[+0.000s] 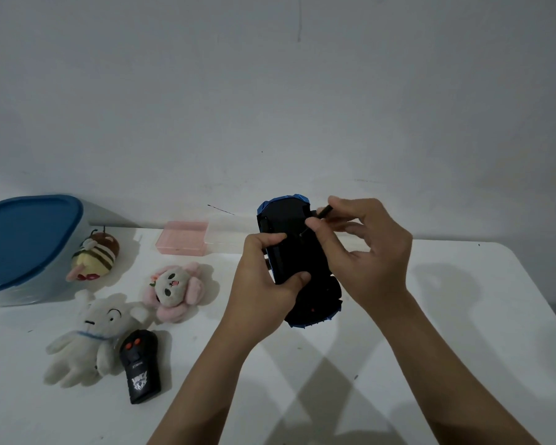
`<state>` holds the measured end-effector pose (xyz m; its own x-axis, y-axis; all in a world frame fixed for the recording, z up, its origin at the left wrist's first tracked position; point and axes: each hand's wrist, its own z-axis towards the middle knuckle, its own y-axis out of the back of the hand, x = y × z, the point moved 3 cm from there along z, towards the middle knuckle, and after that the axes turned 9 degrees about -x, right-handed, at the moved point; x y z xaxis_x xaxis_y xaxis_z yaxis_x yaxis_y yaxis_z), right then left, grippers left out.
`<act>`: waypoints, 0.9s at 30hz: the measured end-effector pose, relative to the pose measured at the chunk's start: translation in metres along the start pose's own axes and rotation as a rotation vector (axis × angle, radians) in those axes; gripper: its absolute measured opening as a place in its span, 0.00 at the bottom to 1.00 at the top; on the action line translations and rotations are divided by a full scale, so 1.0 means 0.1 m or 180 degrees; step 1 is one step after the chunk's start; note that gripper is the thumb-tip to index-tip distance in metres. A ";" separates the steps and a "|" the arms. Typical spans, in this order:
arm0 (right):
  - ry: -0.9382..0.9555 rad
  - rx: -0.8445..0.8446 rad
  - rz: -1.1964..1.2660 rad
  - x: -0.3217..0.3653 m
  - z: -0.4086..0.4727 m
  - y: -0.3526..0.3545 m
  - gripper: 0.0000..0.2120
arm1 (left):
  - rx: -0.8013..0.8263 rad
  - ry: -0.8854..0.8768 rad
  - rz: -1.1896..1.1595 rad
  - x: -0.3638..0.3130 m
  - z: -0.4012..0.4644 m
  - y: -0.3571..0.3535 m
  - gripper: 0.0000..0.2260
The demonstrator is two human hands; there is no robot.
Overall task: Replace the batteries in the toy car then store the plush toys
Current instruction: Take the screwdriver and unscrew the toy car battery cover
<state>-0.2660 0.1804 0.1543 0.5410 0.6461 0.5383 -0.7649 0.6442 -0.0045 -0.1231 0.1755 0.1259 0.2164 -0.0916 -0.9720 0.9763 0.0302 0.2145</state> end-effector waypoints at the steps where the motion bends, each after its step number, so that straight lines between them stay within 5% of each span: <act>1: -0.0003 -0.0040 0.0031 0.00 0.00 0.00 0.10 | 0.0005 0.0001 0.0019 0.00 0.00 0.00 0.23; 8: -0.0972 -0.0109 0.0503 0.02 0.01 0.02 0.14 | 0.0004 0.0034 0.0024 0.02 0.00 0.00 0.23; 27: -0.1204 0.0142 0.0530 0.03 -0.01 -0.02 0.10 | -0.0043 0.0125 -0.0007 0.12 0.03 0.06 0.22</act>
<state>-0.2627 0.1817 0.1550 0.2484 0.5385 0.8051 -0.8499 0.5199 -0.0855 -0.1143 0.1715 0.1162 0.2135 -0.0526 -0.9755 0.9764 0.0434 0.2114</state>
